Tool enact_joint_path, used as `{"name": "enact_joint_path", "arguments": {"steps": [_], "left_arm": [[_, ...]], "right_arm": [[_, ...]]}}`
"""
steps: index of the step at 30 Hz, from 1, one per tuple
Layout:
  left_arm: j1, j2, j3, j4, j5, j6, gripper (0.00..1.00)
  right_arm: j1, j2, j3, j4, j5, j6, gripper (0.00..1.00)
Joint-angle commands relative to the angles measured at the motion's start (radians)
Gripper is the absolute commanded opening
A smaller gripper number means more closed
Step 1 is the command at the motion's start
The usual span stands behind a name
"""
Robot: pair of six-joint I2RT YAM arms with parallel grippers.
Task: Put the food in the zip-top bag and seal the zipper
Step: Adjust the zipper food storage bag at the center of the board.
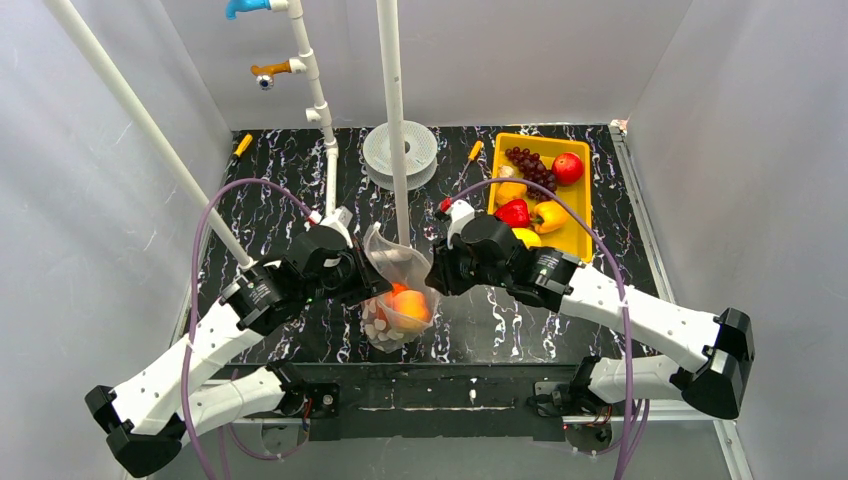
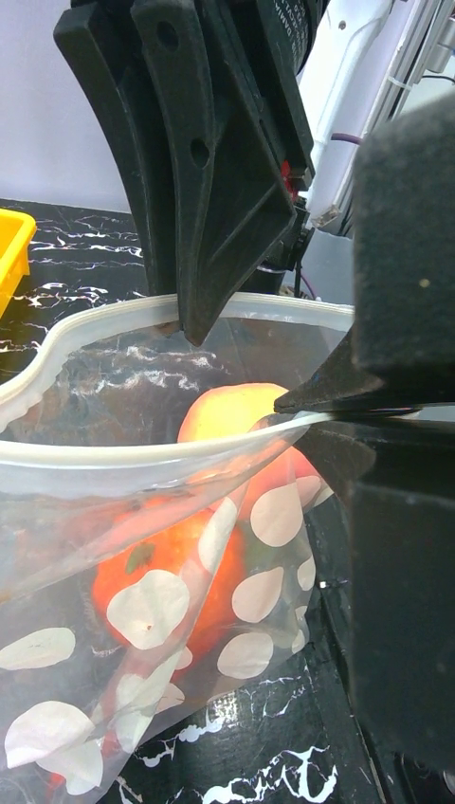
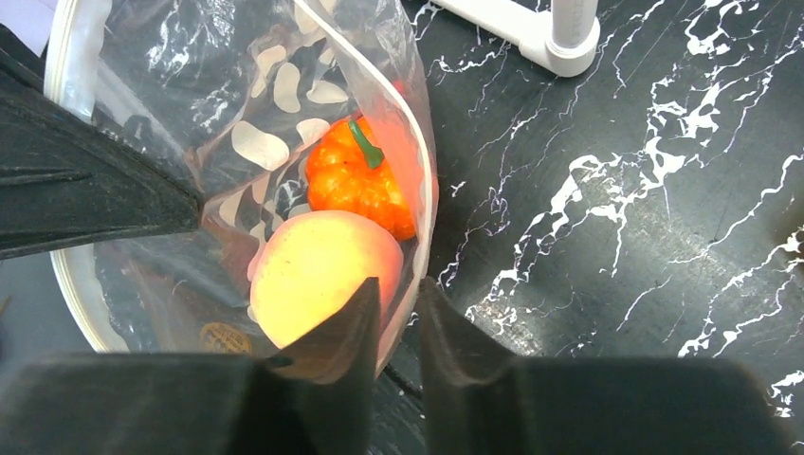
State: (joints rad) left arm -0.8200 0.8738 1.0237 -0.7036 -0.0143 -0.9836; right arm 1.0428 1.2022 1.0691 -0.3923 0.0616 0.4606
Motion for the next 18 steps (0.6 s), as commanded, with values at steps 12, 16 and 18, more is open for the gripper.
{"name": "enact_joint_path", "arguments": {"steps": [12,16,18], "left_arm": [[-0.001,-0.079,0.104,-0.045,-0.112,-0.017,0.0],[-0.002,-0.086,0.005,-0.031,-0.12,-0.053,0.0],[-0.002,-0.074,-0.05,-0.027,-0.094,-0.082,0.0]], "right_arm": [[0.0,0.031,0.278,0.018,-0.042,-0.089,0.01],[0.0,0.056,0.237,0.039,-0.037,-0.078,0.02],[0.0,0.073,0.223,0.037,-0.035,-0.074,0.02]]}}
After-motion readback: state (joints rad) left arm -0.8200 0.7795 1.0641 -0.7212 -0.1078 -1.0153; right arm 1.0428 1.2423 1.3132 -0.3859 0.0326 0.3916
